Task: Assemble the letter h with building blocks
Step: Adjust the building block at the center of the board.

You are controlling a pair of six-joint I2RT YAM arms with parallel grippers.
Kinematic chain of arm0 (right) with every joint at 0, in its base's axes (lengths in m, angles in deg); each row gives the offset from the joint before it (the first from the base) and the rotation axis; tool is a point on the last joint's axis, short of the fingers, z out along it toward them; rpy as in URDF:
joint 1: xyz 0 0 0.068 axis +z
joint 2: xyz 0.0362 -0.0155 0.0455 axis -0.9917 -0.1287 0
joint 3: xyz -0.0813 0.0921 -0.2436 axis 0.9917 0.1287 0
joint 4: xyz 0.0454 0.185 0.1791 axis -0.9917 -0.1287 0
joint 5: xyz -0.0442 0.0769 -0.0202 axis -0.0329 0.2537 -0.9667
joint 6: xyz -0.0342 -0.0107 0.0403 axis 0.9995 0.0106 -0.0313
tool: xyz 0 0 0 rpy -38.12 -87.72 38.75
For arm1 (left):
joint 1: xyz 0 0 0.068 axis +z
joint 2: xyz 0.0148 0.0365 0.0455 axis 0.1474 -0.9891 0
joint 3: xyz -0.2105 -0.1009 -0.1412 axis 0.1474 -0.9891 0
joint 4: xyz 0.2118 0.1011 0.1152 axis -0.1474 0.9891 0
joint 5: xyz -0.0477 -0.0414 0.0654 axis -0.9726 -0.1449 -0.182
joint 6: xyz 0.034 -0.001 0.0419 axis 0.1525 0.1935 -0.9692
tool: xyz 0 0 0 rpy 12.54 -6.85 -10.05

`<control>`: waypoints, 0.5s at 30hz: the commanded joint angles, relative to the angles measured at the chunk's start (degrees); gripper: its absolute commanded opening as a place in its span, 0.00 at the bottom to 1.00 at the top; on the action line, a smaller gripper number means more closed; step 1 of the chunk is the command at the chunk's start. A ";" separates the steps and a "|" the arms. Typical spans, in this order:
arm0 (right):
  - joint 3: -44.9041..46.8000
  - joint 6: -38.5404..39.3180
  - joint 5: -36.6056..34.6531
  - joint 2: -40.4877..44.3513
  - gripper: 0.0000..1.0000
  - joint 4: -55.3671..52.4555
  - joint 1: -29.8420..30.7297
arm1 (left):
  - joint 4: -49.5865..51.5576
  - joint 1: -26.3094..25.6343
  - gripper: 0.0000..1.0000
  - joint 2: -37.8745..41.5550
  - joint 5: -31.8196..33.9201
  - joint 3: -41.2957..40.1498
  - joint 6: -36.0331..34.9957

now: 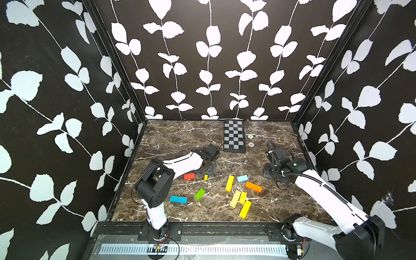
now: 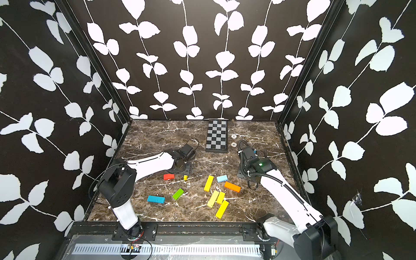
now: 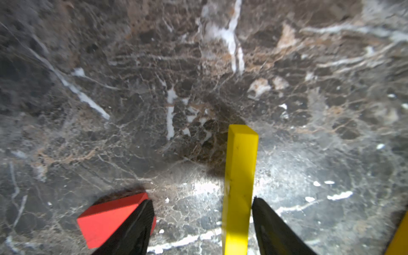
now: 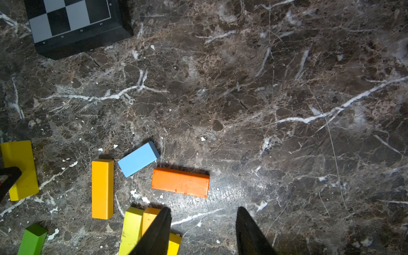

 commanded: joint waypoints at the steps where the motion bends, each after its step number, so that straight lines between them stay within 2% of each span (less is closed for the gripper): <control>1: -0.32 -0.18 -0.07 -0.18 0.47 -0.36 0.52 | 3.63 0.38 0.73 1.98 4.34 1.71 -0.95; 8: -0.64 0.17 -0.27 0.35 0.48 -0.88 0.53 | 7.13 0.78 0.74 2.18 8.87 2.00 -1.71; 11: -0.87 0.07 -0.31 0.55 0.47 -0.94 0.55 | 9.06 2.55 0.71 2.07 9.30 3.33 -2.24; 14: -0.85 -0.01 0.04 0.59 0.48 -0.58 0.53 | 9.46 1.49 0.72 3.12 8.99 5.71 -3.61; 15: -0.81 -0.05 0.07 0.53 0.48 -0.48 0.53 | 8.85 -0.57 0.72 3.32 8.18 6.52 -4.73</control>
